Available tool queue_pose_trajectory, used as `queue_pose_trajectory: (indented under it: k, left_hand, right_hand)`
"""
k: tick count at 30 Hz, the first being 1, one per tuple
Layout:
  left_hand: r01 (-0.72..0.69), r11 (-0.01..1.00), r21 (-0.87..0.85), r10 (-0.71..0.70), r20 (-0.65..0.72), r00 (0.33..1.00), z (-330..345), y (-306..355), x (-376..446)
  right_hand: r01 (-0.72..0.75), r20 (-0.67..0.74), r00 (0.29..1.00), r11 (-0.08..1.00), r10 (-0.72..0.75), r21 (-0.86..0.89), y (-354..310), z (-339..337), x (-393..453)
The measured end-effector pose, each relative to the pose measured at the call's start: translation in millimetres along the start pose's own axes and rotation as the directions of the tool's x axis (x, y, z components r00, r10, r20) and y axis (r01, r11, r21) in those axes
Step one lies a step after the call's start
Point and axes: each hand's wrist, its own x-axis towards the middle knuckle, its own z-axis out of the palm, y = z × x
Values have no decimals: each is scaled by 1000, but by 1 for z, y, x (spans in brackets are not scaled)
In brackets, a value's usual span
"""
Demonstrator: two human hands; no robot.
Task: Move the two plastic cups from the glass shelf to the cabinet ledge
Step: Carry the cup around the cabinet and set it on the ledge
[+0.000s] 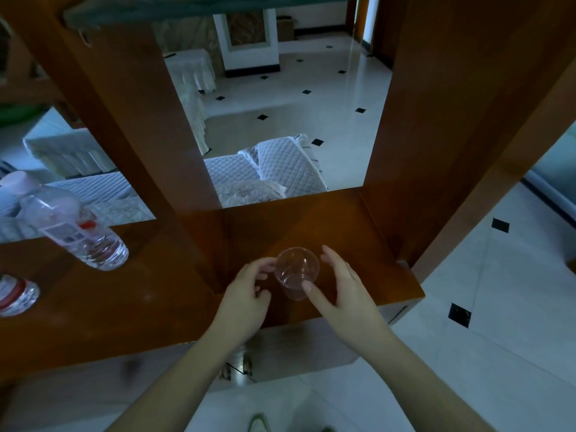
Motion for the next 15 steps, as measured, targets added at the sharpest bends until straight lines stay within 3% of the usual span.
queue_pose_trajectory:
  k: [6,10,15]
  left_hand:
    - [-41,965,259,44,-5,999,-21,10,-19]
    - [-103,737,667,255,-134,958,-23,14,-44]
    - [-50,661,749,276,-181,944,-22,14,-69]
  right_hand:
    - [104,-34,994,991,-107,-80,-13,-19,-9]
    - [177,-34,982,962,-188,-208,-20,-26,-14]
    - [277,-44,949,892,-312,-356,-34,-23,-25]
